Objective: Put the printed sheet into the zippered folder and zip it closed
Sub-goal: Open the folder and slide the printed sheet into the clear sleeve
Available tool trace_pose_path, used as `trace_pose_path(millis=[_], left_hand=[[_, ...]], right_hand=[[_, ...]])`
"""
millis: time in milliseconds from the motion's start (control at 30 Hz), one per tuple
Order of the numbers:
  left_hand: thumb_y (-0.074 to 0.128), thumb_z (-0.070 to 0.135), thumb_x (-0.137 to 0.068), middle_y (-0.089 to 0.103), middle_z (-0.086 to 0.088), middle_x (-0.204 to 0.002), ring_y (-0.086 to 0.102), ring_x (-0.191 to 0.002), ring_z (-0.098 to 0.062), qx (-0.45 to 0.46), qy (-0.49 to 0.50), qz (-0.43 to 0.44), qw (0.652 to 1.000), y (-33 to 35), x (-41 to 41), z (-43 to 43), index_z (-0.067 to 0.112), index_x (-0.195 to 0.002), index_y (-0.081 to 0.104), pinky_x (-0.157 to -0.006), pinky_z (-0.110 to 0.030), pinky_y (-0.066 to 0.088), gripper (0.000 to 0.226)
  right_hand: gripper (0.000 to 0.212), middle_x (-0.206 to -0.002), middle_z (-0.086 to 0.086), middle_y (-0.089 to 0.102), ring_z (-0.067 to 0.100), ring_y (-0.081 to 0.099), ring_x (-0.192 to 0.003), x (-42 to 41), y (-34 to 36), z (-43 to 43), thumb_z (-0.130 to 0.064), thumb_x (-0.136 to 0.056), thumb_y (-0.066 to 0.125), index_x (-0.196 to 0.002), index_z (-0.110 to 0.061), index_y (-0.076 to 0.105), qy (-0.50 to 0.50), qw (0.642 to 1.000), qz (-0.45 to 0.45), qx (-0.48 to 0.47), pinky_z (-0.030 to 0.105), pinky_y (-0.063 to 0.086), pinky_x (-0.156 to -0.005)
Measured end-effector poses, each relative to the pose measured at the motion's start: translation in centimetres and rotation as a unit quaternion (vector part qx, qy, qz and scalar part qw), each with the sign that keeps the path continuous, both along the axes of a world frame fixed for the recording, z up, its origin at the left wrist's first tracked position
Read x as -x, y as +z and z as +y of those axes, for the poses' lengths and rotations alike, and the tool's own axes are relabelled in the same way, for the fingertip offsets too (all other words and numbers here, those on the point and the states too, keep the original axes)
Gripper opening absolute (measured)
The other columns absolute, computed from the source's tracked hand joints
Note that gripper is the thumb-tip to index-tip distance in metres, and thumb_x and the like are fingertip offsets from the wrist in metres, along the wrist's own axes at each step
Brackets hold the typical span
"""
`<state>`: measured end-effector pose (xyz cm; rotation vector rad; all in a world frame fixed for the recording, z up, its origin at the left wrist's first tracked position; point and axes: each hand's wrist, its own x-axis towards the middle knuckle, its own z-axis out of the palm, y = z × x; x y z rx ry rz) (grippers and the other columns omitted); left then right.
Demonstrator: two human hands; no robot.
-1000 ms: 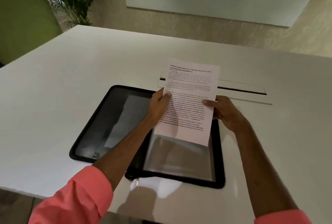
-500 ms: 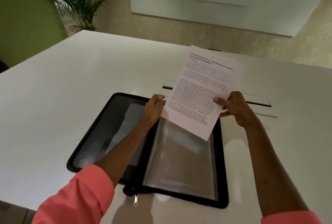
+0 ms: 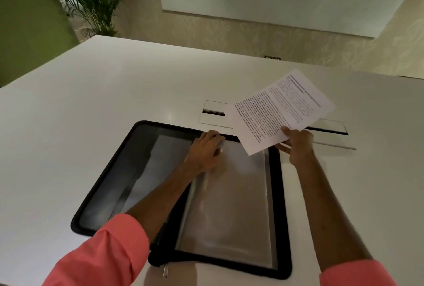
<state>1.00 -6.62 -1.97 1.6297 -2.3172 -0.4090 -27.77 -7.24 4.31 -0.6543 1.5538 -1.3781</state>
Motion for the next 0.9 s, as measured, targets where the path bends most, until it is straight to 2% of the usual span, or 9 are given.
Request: trace_pose_path(millis=[133,300,400,467,567,700,800,900], left_hand=[[0.059,0.021,-0.104,0.055,0.000,-0.147,0.052,-0.137,-0.023,0.057,-0.012,-0.003,0.998,-0.3,0.3,-0.7,0.020,-0.140,0.061,-0.110,-0.042,0.047,0.036],[0.060,0.019,-0.101,0.065,0.002,-0.121,0.058,-0.116,-0.022,0.071,0.004,0.013,0.997,0.2,0.8,-1.7,0.023,-0.117,0.059,-0.096,-0.035,0.044,0.017],[0.061,0.014,-0.094,0.069,0.005,-0.111,0.058,-0.113,-0.022,0.058,-0.004,0.005,0.998,0.5,0.9,-2.2,0.024,-0.112,0.055,-0.088,-0.033,0.037,0.021],[0.061,0.011,-0.091,0.070,0.006,-0.109,0.057,-0.114,-0.021,0.047,-0.012,0.001,0.999,0.6,1.2,-2.5,0.025,-0.115,0.055,-0.088,-0.033,0.033,0.029],[0.060,0.011,-0.094,0.068,0.004,-0.119,0.054,-0.119,-0.021,0.028,-0.023,-0.007,0.999,0.6,1.5,-3.1,0.025,-0.122,0.060,-0.094,-0.034,0.034,0.031],[0.062,0.013,-0.094,0.061,0.003,-0.123,0.053,-0.123,-0.020,-0.003,-0.021,-0.014,1.000,0.5,1.7,-3.5,0.026,-0.113,0.070,-0.105,-0.038,0.037,0.024],[0.066,0.020,-0.096,0.063,0.005,-0.120,0.056,-0.120,-0.020,-0.004,-0.019,0.000,1.000,0.8,2.1,-3.4,0.027,-0.109,0.066,-0.106,-0.041,0.038,0.015],[0.064,0.021,-0.096,0.068,0.008,-0.111,0.060,-0.112,-0.020,0.028,-0.028,-0.002,0.999,0.9,2.4,-2.9,0.028,-0.109,0.062,-0.102,-0.042,0.041,0.014]], right_hand=[[0.023,-0.114,0.010,0.074,0.034,0.072,-0.112,-0.5,-0.7,-1.1,-0.006,-0.097,0.074,-0.105,-0.026,0.068,-0.011,1.000,-0.027,-0.008,0.031,0.065,-0.054],[0.028,-0.112,0.012,0.075,0.030,0.075,-0.105,0.3,0.0,-2.7,-0.007,-0.097,0.074,-0.121,-0.019,0.068,-0.017,0.999,-0.030,0.004,0.034,0.066,-0.058],[0.031,-0.115,0.013,0.074,0.030,0.076,-0.104,0.9,0.5,-3.4,-0.008,-0.098,0.075,-0.127,-0.016,0.067,-0.038,0.998,-0.049,0.014,0.035,0.067,-0.060],[0.034,-0.117,0.013,0.074,0.030,0.075,-0.105,1.4,0.6,-3.8,-0.009,-0.099,0.074,-0.131,-0.015,0.067,-0.057,0.997,-0.045,0.018,0.035,0.067,-0.061],[0.036,-0.116,0.010,0.073,0.030,0.074,-0.105,1.8,0.5,-4.0,-0.010,-0.100,0.073,-0.134,-0.015,0.067,-0.069,0.996,-0.036,0.032,0.035,0.067,-0.060],[0.034,-0.114,0.009,0.073,0.030,0.074,-0.105,1.7,0.4,-4.2,-0.011,-0.100,0.074,-0.133,-0.013,0.067,-0.077,0.995,-0.038,0.043,0.036,0.068,-0.060],[0.026,-0.110,0.007,0.073,0.027,0.074,-0.103,1.3,0.3,-4.3,-0.011,-0.100,0.073,-0.125,-0.017,0.068,-0.068,0.995,-0.041,0.054,0.035,0.067,-0.059],[0.014,-0.108,0.006,0.074,0.027,0.074,-0.104,0.5,0.3,-4.6,-0.011,-0.101,0.071,-0.106,-0.024,0.068,-0.059,0.996,-0.026,0.062,0.035,0.067,-0.059]])
